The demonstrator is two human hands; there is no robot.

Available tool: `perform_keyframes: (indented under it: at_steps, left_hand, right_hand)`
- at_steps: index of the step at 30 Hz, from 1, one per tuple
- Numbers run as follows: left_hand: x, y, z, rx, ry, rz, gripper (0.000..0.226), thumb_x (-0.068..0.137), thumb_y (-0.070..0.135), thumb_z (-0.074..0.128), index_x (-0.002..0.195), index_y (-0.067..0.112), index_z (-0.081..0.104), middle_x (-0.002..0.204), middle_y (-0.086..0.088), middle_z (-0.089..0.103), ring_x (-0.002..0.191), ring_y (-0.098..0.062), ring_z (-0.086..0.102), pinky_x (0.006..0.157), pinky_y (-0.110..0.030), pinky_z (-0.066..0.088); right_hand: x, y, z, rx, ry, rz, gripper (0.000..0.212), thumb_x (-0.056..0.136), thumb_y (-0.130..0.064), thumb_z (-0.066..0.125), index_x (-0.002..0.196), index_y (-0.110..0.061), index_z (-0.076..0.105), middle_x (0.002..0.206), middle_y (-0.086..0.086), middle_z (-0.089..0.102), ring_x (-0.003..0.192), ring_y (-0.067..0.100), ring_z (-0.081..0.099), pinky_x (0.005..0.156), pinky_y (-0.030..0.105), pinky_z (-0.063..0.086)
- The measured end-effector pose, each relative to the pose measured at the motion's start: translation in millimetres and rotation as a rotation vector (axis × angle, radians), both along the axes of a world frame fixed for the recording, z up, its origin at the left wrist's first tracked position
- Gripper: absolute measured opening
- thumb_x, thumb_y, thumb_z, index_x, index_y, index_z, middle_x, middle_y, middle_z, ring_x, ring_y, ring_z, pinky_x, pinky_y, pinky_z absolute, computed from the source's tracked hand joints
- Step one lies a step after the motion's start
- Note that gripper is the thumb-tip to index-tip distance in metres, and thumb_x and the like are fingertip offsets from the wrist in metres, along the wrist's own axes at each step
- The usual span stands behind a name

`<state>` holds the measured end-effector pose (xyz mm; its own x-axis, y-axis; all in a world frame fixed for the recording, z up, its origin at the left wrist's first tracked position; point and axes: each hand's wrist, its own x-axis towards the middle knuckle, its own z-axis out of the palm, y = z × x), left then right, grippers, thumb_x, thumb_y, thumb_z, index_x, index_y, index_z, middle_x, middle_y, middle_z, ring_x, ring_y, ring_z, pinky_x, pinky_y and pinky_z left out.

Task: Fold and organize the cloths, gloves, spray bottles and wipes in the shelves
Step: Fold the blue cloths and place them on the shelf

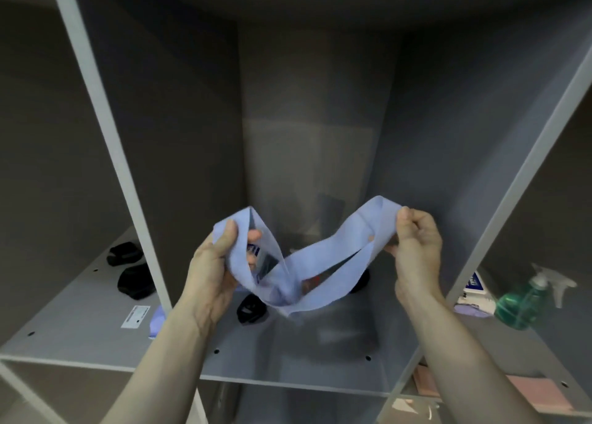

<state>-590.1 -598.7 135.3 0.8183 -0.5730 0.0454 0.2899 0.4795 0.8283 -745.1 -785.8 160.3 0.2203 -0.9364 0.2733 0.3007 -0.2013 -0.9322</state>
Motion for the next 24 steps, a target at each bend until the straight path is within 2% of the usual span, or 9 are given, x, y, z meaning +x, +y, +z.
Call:
perform_keyframes:
  at_steps: [2, 4, 7, 9, 13, 17, 20, 22, 24]
  left_hand:
    - [0, 3, 6, -0.053, -0.004, -0.025, 0.032, 0.095, 0.028, 0.046, 0.104, 0.005, 0.067, 0.07, -0.003, 0.071, 0.046, -0.01, 0.056, 0.048, -0.022, 0.052]
    - [-1, 7, 13, -0.067, -0.053, -0.073, 0.035, 0.094, 0.027, 0.049, 0.125, 0.011, 0.053, 0.096, -0.006, 0.074, 0.052, -0.013, 0.058, 0.055, -0.027, 0.056]
    - [-13, 8, 19, 0.042, -0.182, -0.204, 0.041, 0.083, 0.028, 0.067, 0.118, 0.014, 0.052, 0.121, -0.013, 0.067, 0.058, -0.019, 0.061, 0.062, -0.031, 0.058]
    - [-28, 4, 22, 0.117, -0.251, -0.26, 0.032, 0.08, 0.022, 0.069, 0.104, 0.009, 0.054, 0.115, -0.015, 0.069, 0.051, -0.018, 0.059, 0.054, -0.027, 0.055]
    - [-56, -6, 25, 0.246, -0.322, -0.251, 0.023, 0.085, 0.01, 0.065, 0.102, -0.001, 0.055, 0.092, -0.015, 0.074, 0.068, -0.031, 0.062, 0.056, -0.032, 0.055]
    - [-65, -12, 23, 0.319, -0.216, -0.279, 0.047, 0.087, 0.039, 0.064, 0.118, 0.005, 0.058, 0.097, -0.013, 0.074, 0.091, -0.037, 0.07, 0.086, -0.046, 0.056]
    - [-63, -16, 19, 0.342, -0.134, -0.24, 0.07, 0.076, 0.061, 0.069, 0.121, 0.009, 0.058, 0.108, -0.013, 0.072, 0.098, -0.029, 0.07, 0.089, -0.043, 0.055]
    - [-61, -17, 20, 0.29, -0.092, -0.26, 0.078, 0.072, 0.065, 0.069, 0.117, 0.001, 0.061, 0.11, -0.021, 0.069, 0.103, -0.032, 0.067, 0.097, -0.05, 0.05]
    - [-62, -18, 20, 0.215, -0.064, -0.308, 0.067, 0.082, 0.058, 0.064, 0.111, -0.003, 0.066, 0.107, -0.027, 0.067, 0.103, -0.034, 0.066, 0.097, -0.048, 0.049]
  right_hand:
    - [0, -1, -1, -0.017, -0.003, -0.03, 0.017, 0.1, -0.025, 0.048, 0.083, -0.021, 0.05, 0.076, -0.005, 0.058, 0.074, 0.012, 0.053, 0.076, 0.04, 0.045]
    - [-2, -2, -1, -0.017, -0.008, -0.034, 0.016, 0.099, -0.025, 0.048, 0.084, -0.021, 0.051, 0.075, -0.008, 0.056, 0.069, 0.005, 0.051, 0.075, 0.032, 0.041]
    - [-3, 4, -1, -0.018, 0.032, 0.093, 0.017, 0.099, -0.025, 0.049, 0.084, -0.019, 0.054, 0.074, -0.008, 0.059, 0.068, 0.003, 0.053, 0.072, 0.027, 0.043]
    - [0, 13, -1, -0.027, 0.051, 0.179, 0.019, 0.099, -0.024, 0.049, 0.081, -0.019, 0.054, 0.069, -0.009, 0.058, 0.067, 0.006, 0.05, 0.069, 0.027, 0.041]
    - [3, 34, -2, -0.011, 0.014, 0.364, 0.022, 0.095, -0.028, 0.055, 0.078, -0.016, 0.055, 0.069, -0.005, 0.056, 0.069, 0.01, 0.048, 0.068, 0.028, 0.039]
    - [-4, 52, -4, -0.136, 0.083, 0.479, 0.021, 0.088, -0.032, 0.06, 0.08, -0.015, 0.054, 0.071, 0.003, 0.057, 0.068, 0.017, 0.051, 0.066, 0.033, 0.042]
    - [-12, 63, -5, -0.33, 0.11, 0.494, 0.011, 0.091, -0.018, 0.059, 0.083, -0.01, 0.057, 0.087, -0.006, 0.07, 0.073, 0.015, 0.058, 0.065, 0.023, 0.048]
    - [-18, 67, -9, -0.471, 0.141, 0.498, 0.009, 0.088, -0.018, 0.061, 0.08, -0.014, 0.058, 0.102, -0.011, 0.069, 0.081, 0.014, 0.063, 0.07, 0.021, 0.049]
    - [-25, 67, -15, -0.611, 0.184, 0.474, 0.012, 0.087, -0.023, 0.059, 0.076, -0.019, 0.056, 0.107, -0.014, 0.065, 0.086, 0.011, 0.062, 0.072, 0.017, 0.045]
